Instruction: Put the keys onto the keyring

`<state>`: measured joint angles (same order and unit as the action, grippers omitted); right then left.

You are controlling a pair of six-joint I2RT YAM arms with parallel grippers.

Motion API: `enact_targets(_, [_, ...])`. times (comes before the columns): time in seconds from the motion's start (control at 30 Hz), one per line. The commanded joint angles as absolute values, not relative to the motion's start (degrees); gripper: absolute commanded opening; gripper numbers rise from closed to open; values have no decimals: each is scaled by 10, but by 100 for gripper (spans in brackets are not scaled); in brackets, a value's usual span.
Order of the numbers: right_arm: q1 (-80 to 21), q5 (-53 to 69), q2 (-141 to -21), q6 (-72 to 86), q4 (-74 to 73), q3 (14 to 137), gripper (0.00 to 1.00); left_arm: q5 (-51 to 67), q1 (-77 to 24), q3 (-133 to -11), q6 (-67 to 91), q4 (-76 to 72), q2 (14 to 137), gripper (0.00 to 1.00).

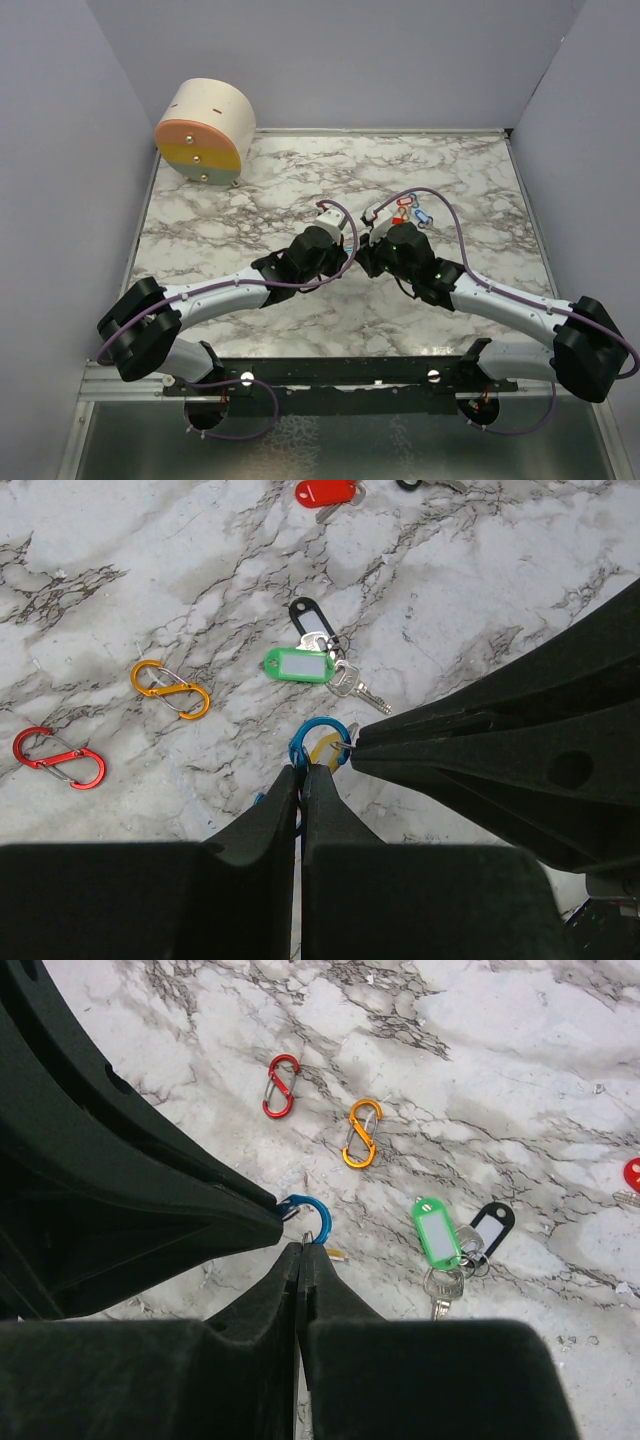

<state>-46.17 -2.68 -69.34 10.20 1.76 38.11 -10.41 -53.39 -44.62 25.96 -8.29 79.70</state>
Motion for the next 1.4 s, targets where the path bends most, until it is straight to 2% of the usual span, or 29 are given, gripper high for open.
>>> enact_targets(0.0, [-466,-47,-683,99,35,375,1,-91,-538,-451,252,-84,781,0])
enact_targets(0.73, [-466,-76,-675,99,34,369,1,-86,-538,-448,247,-87,781,0])
enact_targets(0.83, [-466,-85,-673,101,31,369,1,-86,-538,-447,248,-86,781,6])
enact_targets(0.93, [-466,-90,-669,102,29,368,1,-86,-538,-448,248,-87,783,17])
enact_targets(1.1, [-466,-99,-663,104,26,366,1,-91,-538,-446,250,-86,780,43])
enact_targets(1.23, [-466,-106,-661,104,23,366,1,-102,-538,-443,253,-84,776,59])
enact_targets(1.37, [-466,-119,-660,105,17,366,1,-126,-538,-436,262,-81,763,68])
